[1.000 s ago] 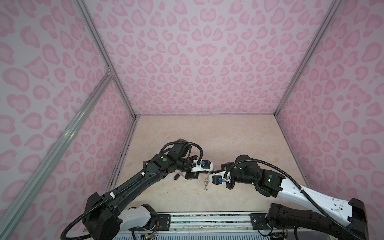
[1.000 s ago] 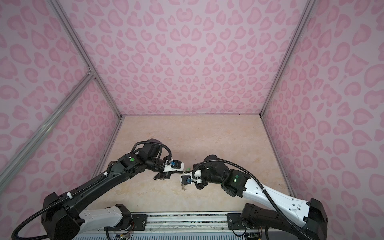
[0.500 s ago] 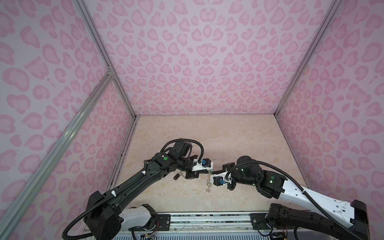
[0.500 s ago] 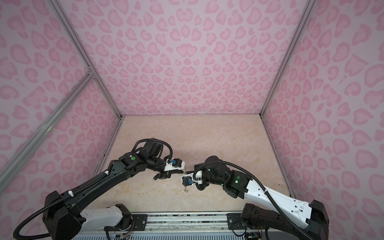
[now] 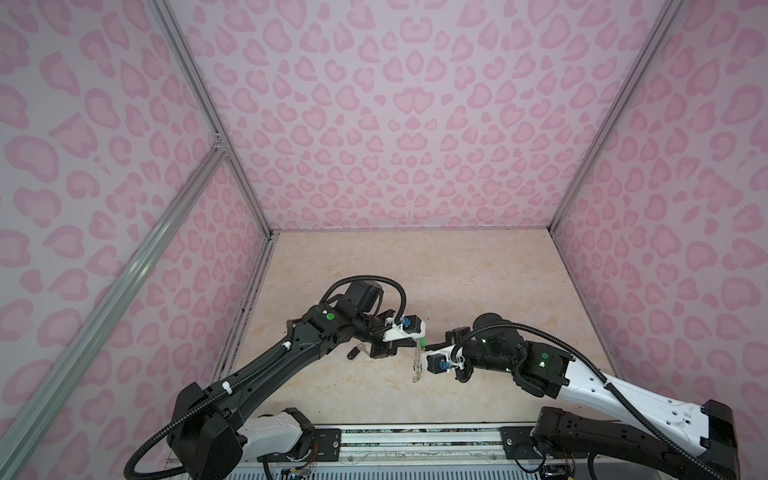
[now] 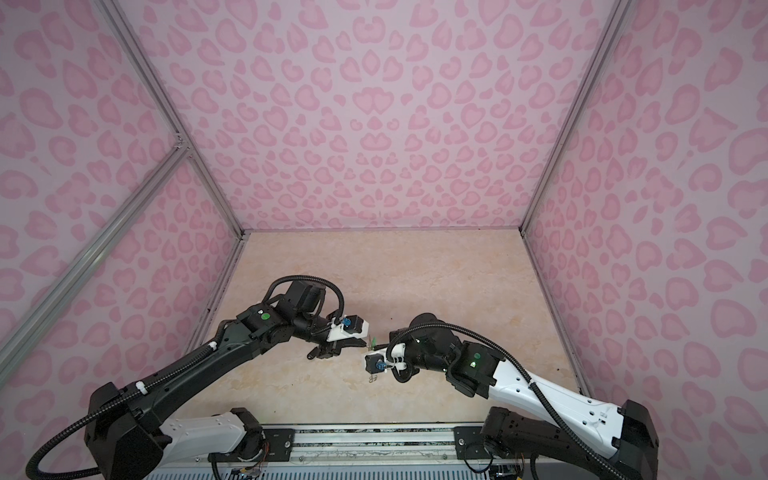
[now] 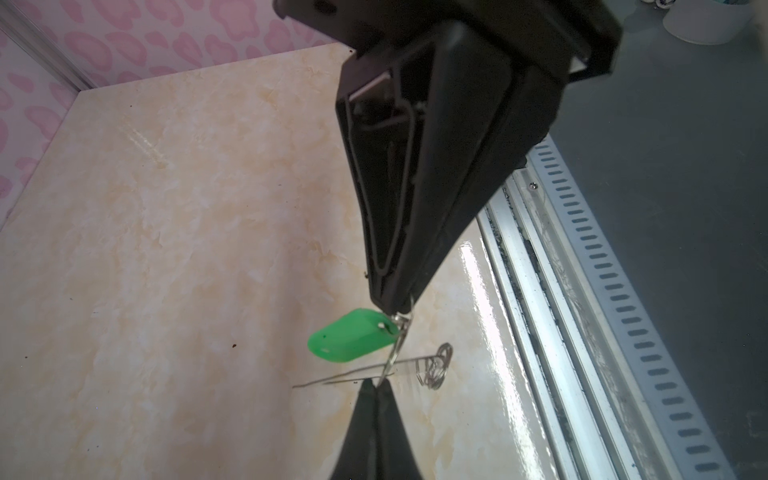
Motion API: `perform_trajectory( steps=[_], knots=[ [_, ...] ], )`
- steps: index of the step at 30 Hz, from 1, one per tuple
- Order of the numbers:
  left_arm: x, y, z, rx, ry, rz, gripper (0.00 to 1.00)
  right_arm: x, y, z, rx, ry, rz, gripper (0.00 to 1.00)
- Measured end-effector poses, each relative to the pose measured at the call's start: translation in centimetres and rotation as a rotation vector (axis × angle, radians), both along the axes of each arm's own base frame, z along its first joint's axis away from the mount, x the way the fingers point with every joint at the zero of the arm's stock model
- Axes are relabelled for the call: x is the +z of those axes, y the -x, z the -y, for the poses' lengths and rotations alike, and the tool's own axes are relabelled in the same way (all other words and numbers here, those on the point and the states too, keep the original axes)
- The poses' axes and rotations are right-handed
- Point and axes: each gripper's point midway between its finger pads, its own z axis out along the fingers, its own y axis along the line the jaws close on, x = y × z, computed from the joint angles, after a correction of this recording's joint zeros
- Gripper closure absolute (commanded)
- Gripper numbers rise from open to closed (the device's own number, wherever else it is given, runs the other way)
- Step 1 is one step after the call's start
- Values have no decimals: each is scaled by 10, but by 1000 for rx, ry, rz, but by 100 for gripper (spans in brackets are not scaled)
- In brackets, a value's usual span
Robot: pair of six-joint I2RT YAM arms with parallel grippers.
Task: Put the keys on the keyring
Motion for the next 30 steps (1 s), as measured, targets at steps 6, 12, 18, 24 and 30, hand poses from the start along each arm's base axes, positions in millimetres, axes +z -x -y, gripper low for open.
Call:
perform_trajectory(
  steps=[6,12,18,24,30],
  knots=[
    [2,1,-1,-2,6,1,96,-1,0,1,-6,-3,-10,100],
    [3,3,-1,-6,9,3,96,-3,0,2,-14,3,-20,100],
    [5,6,-1,-22,27,4,96,0,-5,8,-43,-17,-32,100],
    [7,5,0,-25,37,13,96,-3,-5,10,-50,-9,-47,100],
    [8,5,0,-26,38,14,96,-6,-4,10,-52,-4,-61,100]
  ],
)
